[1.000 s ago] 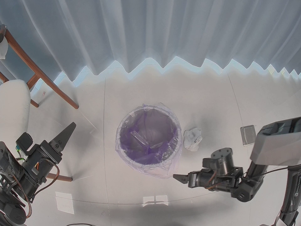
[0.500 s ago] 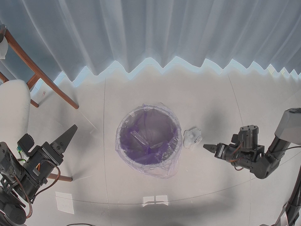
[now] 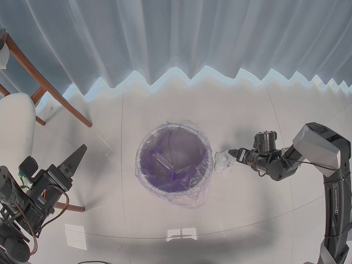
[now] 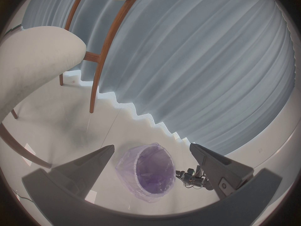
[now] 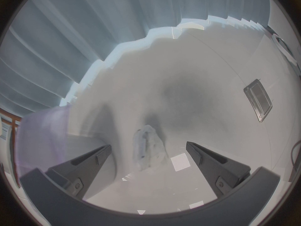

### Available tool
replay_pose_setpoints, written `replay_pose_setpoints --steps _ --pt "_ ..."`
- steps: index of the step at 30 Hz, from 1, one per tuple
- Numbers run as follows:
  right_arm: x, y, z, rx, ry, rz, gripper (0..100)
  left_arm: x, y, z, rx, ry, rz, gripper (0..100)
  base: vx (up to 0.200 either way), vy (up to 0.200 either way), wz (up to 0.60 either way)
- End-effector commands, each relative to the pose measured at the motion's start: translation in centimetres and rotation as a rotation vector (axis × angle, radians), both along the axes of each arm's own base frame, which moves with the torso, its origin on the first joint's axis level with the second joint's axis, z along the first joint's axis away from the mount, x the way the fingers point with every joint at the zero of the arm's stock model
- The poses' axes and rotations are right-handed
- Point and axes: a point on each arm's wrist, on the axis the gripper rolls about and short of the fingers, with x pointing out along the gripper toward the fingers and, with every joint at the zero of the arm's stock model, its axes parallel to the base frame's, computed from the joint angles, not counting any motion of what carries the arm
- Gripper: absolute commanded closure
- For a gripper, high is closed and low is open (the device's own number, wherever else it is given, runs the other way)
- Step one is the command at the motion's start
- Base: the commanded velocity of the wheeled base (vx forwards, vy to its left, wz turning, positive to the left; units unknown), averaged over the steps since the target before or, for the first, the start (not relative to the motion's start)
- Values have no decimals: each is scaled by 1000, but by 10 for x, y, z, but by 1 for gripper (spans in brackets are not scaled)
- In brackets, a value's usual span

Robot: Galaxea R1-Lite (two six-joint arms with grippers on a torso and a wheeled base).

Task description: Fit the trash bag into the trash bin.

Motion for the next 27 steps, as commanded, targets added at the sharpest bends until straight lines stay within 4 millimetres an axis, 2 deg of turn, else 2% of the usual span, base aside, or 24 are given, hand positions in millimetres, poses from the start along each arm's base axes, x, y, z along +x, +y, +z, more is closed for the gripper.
replay_pose_setpoints --steps 1,12,13,20,24,27 --pt "28 -3 -56 -59 103 -8 0 -3 2 -3 5 12 19 0 0 0 0" --pt "50 5 -55 -54 79 -2 0 -3 3 -3 5 16 48 0 0 0 0" --pt "51 6 -56 -54 80 -1 100 -2 3 -3 4 14 48 0 0 0 0" --pt "53 5 -55 -52 85 -5 100 -2 3 -3 5 17 48 0 0 0 0" --pt "44 2 -21 -18 63 -28 100 -3 2 -3 6 17 43 0 0 0 0" --pt "18 -3 17 16 73 -50 100 -3 1 -4 8 19 36 0 0 0 0"
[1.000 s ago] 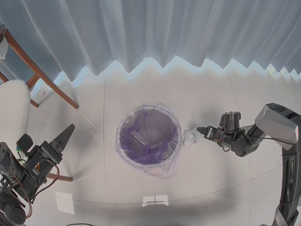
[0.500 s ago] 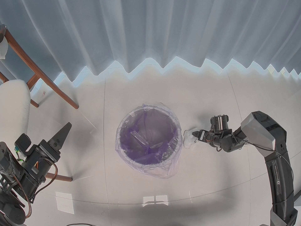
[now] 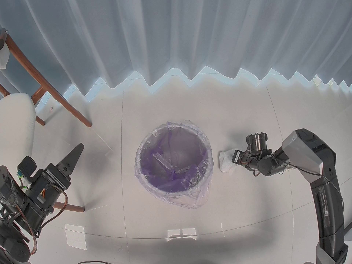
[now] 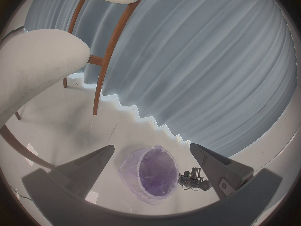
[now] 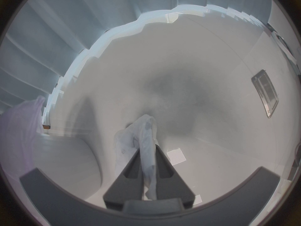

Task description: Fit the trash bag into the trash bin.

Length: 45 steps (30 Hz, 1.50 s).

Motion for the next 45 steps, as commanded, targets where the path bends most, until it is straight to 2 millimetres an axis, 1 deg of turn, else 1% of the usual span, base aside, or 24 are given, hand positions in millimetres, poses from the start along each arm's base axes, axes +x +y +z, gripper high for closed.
replay_pose_setpoints --steps 1,5,6,7,9,11,13,16,19,25,26,28,29,30,31,33,34,35,37,38,41,45 --pt "-40 -9 64 42 -2 -30 100 -2 -1 -5 9 22 -12 0 0 0 0" --pt "-104 -22 98 27 45 -32 100 -1 -2 -6 44 24 -18 0 0 0 0" --pt "-117 -25 103 22 53 -33 100 -1 -3 -7 52 29 -22 0 0 0 0" --pt "-138 -28 111 21 62 -31 100 0 -5 -9 61 34 -33 0 0 0 0" --pt "-174 -33 122 18 72 -35 100 1 -9 -10 67 35 -54 0 0 0 0" --pt "-207 -33 132 32 52 -33 100 0 -14 -12 72 44 -84 0 0 0 0" --pt "-239 -30 135 87 37 -32 100 -1 -18 -12 74 48 -107 0 0 0 0" --pt "-264 -28 135 172 -9 -44 100 -2 -21 -13 71 51 -124 0 0 0 0" --pt "-274 -28 131 229 -89 -69 100 -1 -21 -14 69 58 -127 0 0 0 0" --pt "-269 -26 126 377 -211 -109 100 0 -22 -15 71 64 -124 0 0 0 0" --pt "-270 -25 126 412 -226 -118 100 0 -22 -16 70 66 -124 0 0 0 0" --pt "-276 -17 131 496 -242 -96 100 -1 -21 -15 69 63 -123 0 0 0 0" --pt "-276 -17 131 496 -242 -96 100 -1 -21 -15 69 63 -123 0 0 0 0" --pt "-283 -1 138 595 -253 -39 100 -1 -21 -15 65 64 -120 0 0 0 0" --pt "-286 5 141 616 -256 -9 100 -1 -21 -15 64 63 -117 0 0 0 0" --pt "-287 8 142 620 -256 5 100 -1 -21 -15 64 63 -117 0 0 0 0" --pt "-291 24 144 639 -246 73 100 -1 -21 -14 64 61 -115 0 0 0 0" --pt "-291 34 145 650 -247 110 100 -1 -21 -14 62 62 -112 0 0 0 0" --pt "-291 35 146 652 -246 115 100 -1 -20 -14 61 61 -112 0 0 0 0" --pt "-280 57 151 677 -270 165 100 -1 -20 -14 60 60 -92 0 0 0 0" --pt "-266 76 153 685 -293 202 100 -1 -20 -14 60 60 -63 0 0 0 0" --pt "-243 94 135 608 -282 239 100 -2 -19 -12 54 48 -47 0 0 0 0"
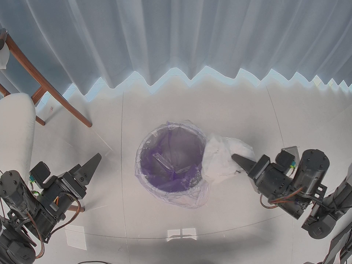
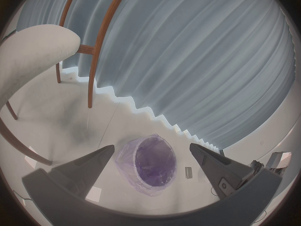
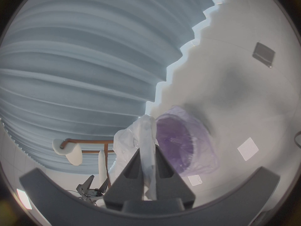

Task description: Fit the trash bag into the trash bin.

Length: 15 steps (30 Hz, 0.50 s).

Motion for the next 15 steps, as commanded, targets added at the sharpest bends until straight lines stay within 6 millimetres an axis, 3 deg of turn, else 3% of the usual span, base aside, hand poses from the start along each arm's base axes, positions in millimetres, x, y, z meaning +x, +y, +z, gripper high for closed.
replay_pose_setpoints --steps 1,5,9,15 --pt "37 46 -23 -77 -30 78 100 -5 2 0 -4 0 31 0 0 0 0" --pt "67 66 -35 -186 -137 81 100 -8 4 4 -23 -21 25 0 0 0 0" --pt "75 75 -54 -305 -207 102 100 -10 6 6 -35 -27 34 0 0 0 0" --pt "85 83 -70 -314 -245 100 100 -11 7 8 -75 -25 39 0 0 0 0"
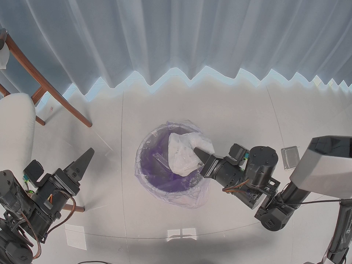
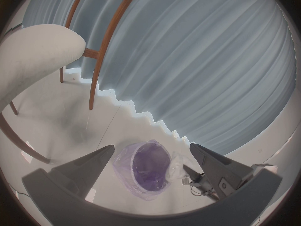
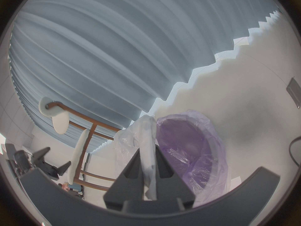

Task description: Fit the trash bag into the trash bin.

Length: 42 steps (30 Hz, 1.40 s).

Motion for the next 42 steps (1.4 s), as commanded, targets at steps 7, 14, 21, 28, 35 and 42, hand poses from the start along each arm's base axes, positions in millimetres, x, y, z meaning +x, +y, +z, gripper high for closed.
replay_pose_setpoints --steps 7,14,21,28,35,42 --pt "17 12 -43 -47 41 -3 100 -6 4 1 -21 -3 8 0 0 0 0" --pt "22 15 -52 -55 48 -4 100 -6 4 1 -21 -3 9 0 0 0 0" --pt "29 20 -54 -45 38 -7 100 -6 4 1 -24 -2 28 0 0 0 0" --pt "38 28 -71 -48 42 -9 100 -5 4 0 -36 7 35 0 0 0 0" --pt "54 35 -62 -13 -3 -21 100 -5 4 0 -38 6 38 0 0 0 0" --pt "54 35 -55 -15 -2 -28 100 -5 4 0 -37 9 35 0 0 0 0"
